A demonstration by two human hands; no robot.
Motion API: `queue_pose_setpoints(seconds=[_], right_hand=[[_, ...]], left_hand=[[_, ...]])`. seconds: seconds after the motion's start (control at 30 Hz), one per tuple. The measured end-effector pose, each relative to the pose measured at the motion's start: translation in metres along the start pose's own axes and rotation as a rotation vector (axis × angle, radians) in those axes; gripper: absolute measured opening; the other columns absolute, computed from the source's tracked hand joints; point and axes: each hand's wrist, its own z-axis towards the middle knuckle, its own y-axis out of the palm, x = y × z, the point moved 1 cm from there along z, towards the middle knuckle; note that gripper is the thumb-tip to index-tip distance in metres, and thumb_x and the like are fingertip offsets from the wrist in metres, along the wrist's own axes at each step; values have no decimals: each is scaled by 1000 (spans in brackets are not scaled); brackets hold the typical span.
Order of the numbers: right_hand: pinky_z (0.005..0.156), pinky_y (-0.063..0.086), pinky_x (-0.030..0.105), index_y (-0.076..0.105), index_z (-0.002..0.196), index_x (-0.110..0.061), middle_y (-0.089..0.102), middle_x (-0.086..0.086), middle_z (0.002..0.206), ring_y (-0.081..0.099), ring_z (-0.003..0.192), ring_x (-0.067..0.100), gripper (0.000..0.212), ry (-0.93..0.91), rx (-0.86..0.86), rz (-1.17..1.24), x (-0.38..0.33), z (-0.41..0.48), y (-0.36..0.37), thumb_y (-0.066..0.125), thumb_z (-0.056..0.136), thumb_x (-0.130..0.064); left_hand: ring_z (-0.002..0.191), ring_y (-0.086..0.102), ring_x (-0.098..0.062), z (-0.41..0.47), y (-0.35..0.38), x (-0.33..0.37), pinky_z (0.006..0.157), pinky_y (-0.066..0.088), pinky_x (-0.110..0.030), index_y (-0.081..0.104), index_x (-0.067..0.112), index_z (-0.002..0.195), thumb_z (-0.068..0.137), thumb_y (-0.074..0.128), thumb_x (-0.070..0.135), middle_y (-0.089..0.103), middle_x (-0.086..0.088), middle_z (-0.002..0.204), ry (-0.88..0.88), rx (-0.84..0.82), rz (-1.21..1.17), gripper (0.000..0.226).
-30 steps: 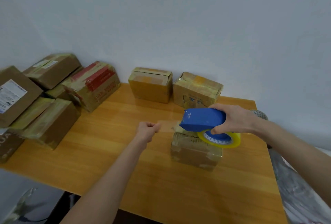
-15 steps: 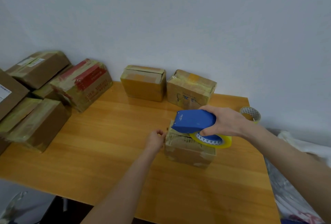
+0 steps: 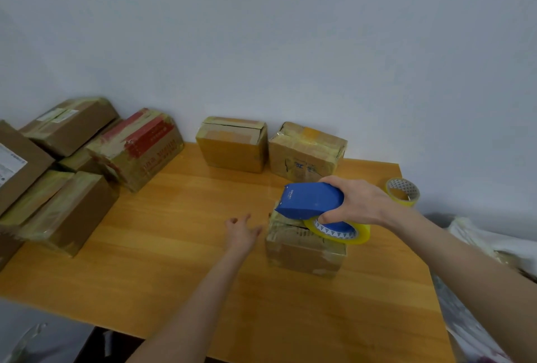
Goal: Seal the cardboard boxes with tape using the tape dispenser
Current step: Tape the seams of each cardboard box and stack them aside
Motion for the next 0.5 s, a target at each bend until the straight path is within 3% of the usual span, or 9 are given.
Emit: queue_pose_setpoints(seconds=[0.1, 0.2, 0.33, 0.5], right_hand=[[83, 53, 36, 42, 130, -38, 58, -8, 114, 58, 98, 18, 68, 3, 10, -9, 1, 1, -1, 73, 72, -56], [84, 53, 37, 42, 130, -38, 58, -7, 115, 58, 98, 18, 70, 1, 6, -1, 2, 1, 0, 73, 71, -58], [85, 52, 35, 39, 134, -41, 57, -10, 117, 58, 101, 17, 75, -15, -14, -46, -2, -1, -2, 70, 70, -66], [81, 54, 36, 39, 134, -44, 57, -12, 115, 58, 97, 17, 74, -24, -30, -111, -4, -3, -7, 70, 70, -62]], left_hand=[[122, 45, -8, -23, -5, 11, 100, 37, -21, 47, 16, 140, 100, 48, 19, 41, 1, 146, 396, 35, -96, 40], [137, 34, -9, -42, 3, 25, 109, 33, -27, 33, 25, 148, 98, 51, 29, 34, 9, 152, 694, -169, -35, 53], [143, 21, -16, -40, 5, 20, 111, 32, -36, 17, 25, 153, 92, 56, 46, 16, 8, 159, 751, -209, 363, 75], [147, 13, -16, -38, 4, 20, 115, 27, -35, 13, 25, 153, 93, 50, 51, 12, 6, 161, 784, -161, 572, 76]])
